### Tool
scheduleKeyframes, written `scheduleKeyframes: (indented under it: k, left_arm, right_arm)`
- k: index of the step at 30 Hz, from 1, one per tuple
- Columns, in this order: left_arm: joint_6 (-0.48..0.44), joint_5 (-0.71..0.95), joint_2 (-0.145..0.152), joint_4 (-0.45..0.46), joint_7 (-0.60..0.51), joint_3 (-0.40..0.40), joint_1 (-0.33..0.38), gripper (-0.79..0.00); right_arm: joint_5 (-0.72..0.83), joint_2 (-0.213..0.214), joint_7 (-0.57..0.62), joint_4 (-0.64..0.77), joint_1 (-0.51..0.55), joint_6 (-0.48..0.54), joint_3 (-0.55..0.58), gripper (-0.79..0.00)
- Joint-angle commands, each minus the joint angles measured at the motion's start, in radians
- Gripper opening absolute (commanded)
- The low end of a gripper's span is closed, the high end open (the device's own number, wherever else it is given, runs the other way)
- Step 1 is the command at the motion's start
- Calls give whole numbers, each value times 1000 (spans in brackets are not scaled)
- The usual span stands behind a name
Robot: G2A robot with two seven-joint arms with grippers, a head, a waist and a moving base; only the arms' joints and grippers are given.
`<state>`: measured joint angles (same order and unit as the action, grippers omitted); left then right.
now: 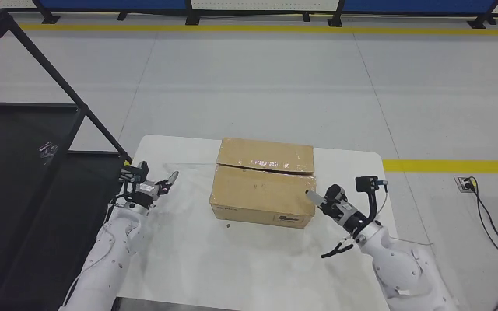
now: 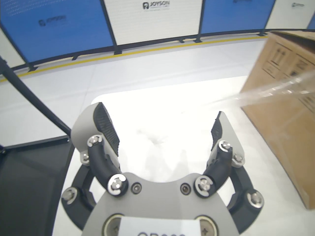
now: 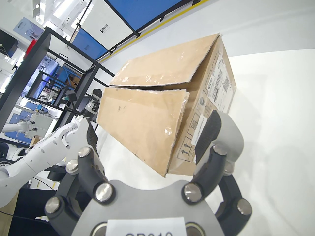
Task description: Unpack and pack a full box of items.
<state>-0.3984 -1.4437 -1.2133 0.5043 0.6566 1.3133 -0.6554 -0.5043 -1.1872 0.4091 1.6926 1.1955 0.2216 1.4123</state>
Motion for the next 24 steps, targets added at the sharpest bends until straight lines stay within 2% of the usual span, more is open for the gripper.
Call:
scheduleKeyframes:
  k: [1,3,7,15,19,24]
  left_arm:
    - [-43,-21,20,44,30,18,-39,0]
    - [-49,-32,34,94,35,35,-75,0]
    - [-68,-40,52,222,34,60,-154,0]
    - [-10,-9,66,439,-52,101,-285,0]
    - [21,22,68,509,-85,117,-327,0]
    - [55,72,65,567,-143,127,-349,0]
  right_arm:
    - [0,0,0,0,0,0,0,0]
    - [30,-1,3,-7,-4,19,-8,0]
    - [80,-6,10,-118,-91,49,-22,0]
    - [217,-17,119,-373,-276,175,-79,0]
    - [364,-21,188,-454,-318,301,-90,0]
    - [552,-16,344,-512,-343,447,-84,0]
